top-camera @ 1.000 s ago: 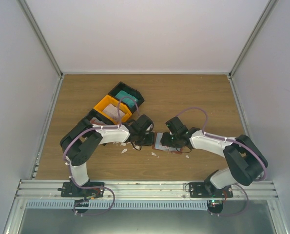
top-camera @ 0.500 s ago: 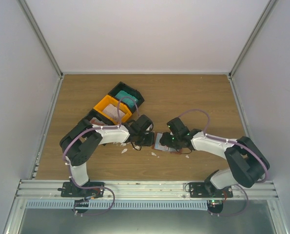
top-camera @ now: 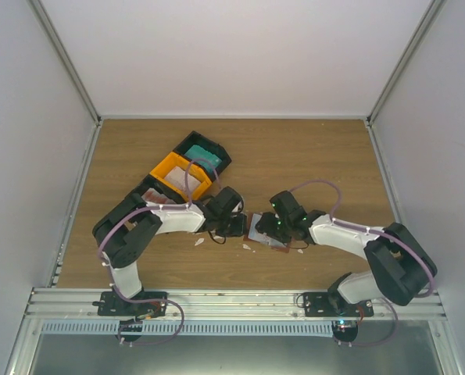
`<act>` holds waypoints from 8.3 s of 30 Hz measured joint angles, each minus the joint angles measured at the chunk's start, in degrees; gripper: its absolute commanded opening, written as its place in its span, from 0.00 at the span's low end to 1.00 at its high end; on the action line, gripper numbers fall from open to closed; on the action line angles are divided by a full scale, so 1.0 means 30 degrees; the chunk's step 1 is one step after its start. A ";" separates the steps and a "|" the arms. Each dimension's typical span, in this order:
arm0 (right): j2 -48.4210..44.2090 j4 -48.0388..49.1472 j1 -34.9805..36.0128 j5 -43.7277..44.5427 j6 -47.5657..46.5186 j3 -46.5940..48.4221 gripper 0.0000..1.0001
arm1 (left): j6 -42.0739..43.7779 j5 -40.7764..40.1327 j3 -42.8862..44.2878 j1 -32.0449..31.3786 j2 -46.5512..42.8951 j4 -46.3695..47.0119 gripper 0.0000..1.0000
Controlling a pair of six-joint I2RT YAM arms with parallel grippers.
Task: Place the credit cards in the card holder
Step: Insert the credit card into the card holder, then turn over the card slot in the card holder, then pick up the credit card from the storage box.
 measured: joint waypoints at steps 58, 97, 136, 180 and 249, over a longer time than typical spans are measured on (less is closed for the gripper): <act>0.1887 -0.5020 0.3424 0.4204 -0.2769 0.3242 0.52 | 0.0160 -0.0765 -0.0044 -0.1129 -0.0743 -0.1319 0.03; 0.0007 -0.4575 0.1224 0.3191 -0.7038 0.1086 0.33 | -0.0561 -0.0539 -0.0503 -0.0911 -0.2120 0.1173 0.32; 0.0342 -0.3541 0.1151 0.2820 -0.6863 0.0962 0.30 | -0.0911 0.1865 -0.0503 -0.0525 -0.0095 0.2382 0.16; -0.5617 -0.5690 0.1005 0.5603 -0.5311 0.0641 0.45 | 0.0874 0.3898 0.0175 0.0000 -0.0831 0.1078 0.47; 0.4634 0.1209 0.3300 0.0401 -0.8633 0.6200 0.47 | 0.4830 -0.8255 -0.0532 0.9741 -0.4787 -0.9821 0.38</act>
